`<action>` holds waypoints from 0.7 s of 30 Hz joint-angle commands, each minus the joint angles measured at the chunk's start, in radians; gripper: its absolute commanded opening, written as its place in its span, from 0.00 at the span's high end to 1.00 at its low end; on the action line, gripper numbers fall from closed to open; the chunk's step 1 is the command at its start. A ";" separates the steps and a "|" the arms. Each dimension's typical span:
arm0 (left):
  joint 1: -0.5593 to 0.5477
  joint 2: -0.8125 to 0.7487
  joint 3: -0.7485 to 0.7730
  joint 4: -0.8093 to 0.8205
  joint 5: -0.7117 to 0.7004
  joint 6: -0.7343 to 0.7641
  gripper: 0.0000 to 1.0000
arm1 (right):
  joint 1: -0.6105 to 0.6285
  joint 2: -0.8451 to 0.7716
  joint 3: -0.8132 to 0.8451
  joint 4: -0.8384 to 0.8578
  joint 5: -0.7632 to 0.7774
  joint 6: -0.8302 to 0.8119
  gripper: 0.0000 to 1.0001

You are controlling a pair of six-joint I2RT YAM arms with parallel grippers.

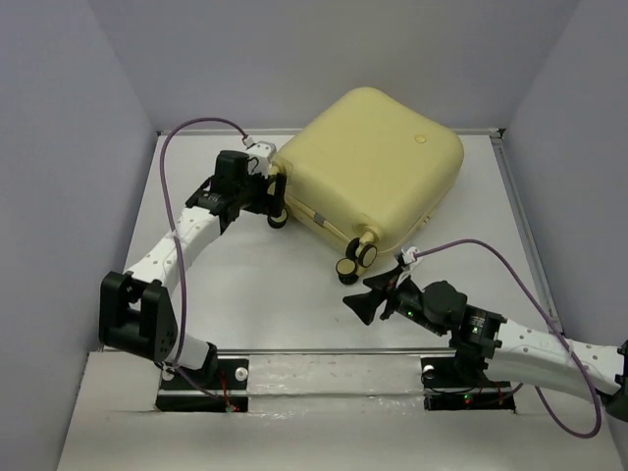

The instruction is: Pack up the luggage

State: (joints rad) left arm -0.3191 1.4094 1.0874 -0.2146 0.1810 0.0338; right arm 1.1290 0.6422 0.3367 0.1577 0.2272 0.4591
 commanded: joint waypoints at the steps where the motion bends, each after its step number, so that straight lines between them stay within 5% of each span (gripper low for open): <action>1: 0.002 0.043 0.172 0.015 -0.049 0.109 0.01 | 0.005 -0.022 0.010 -0.020 -0.032 -0.022 0.14; 6: 0.002 0.105 0.224 -0.014 -0.156 0.161 0.01 | 0.005 -0.006 0.008 -0.021 -0.042 -0.030 0.13; 18: -0.003 0.243 0.328 -0.043 -0.074 0.186 0.02 | 0.005 0.002 0.015 -0.040 -0.003 -0.034 0.07; 20: -0.003 0.263 0.345 -0.048 -0.087 0.179 0.07 | 0.005 0.008 0.016 -0.050 0.004 -0.033 0.07; 21: -0.003 0.269 0.350 -0.045 -0.080 0.178 0.18 | 0.005 0.010 0.019 -0.058 0.024 -0.030 0.07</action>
State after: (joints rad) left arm -0.3187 1.6703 1.3651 -0.2581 0.0826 0.1909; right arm 1.1290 0.6502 0.3367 0.1097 0.2066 0.4404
